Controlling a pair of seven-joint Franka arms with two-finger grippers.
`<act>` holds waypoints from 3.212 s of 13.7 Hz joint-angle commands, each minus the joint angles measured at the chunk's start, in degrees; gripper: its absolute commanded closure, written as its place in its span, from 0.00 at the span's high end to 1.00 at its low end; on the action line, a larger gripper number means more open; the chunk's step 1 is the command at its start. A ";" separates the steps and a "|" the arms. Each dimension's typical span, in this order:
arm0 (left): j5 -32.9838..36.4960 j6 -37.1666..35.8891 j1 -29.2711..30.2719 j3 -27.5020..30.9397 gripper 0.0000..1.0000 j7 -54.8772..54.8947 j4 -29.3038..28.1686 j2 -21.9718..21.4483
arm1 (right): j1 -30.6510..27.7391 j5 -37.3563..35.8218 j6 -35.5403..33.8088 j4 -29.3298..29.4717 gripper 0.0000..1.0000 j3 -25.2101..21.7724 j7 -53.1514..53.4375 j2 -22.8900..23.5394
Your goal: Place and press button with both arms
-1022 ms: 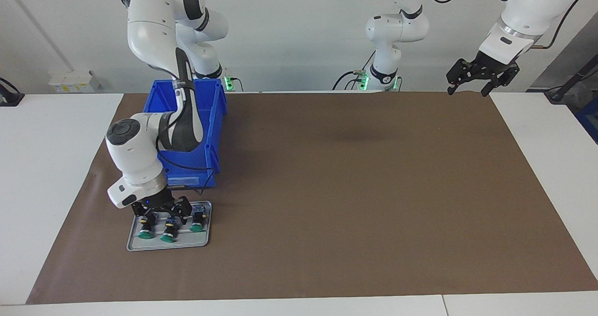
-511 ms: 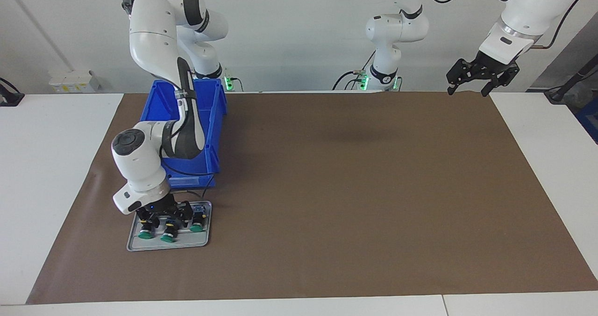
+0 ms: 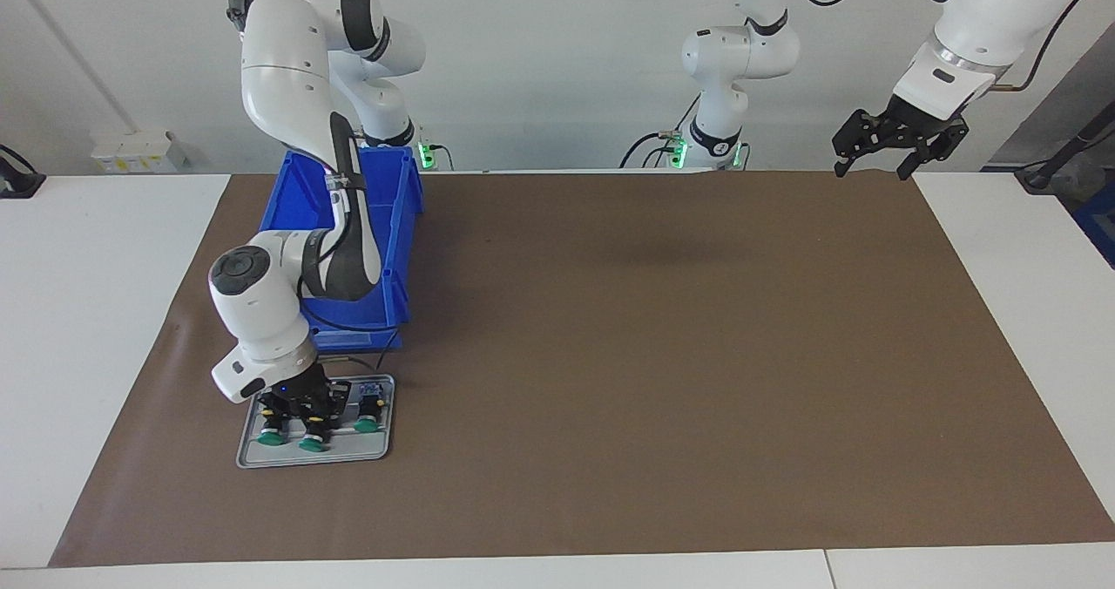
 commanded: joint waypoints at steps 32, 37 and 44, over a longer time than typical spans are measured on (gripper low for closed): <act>0.45 -0.29 -0.25 0.34 1.00 0.03 -0.70 -0.73 | 43.89 -13.54 -13.64 10.45 0.00 -0.04 140.33 2.25; 0.45 -0.37 -0.25 0.34 1.00 0.03 -0.70 -0.73 | 44.68 -13.63 -10.29 6.66 0.06 -0.13 140.51 1.81; 0.45 -3.19 -0.68 -0.10 1.00 0.46 -0.70 -1.08 | 43.63 -18.37 -8.97 7.37 1.00 -0.04 133.24 0.85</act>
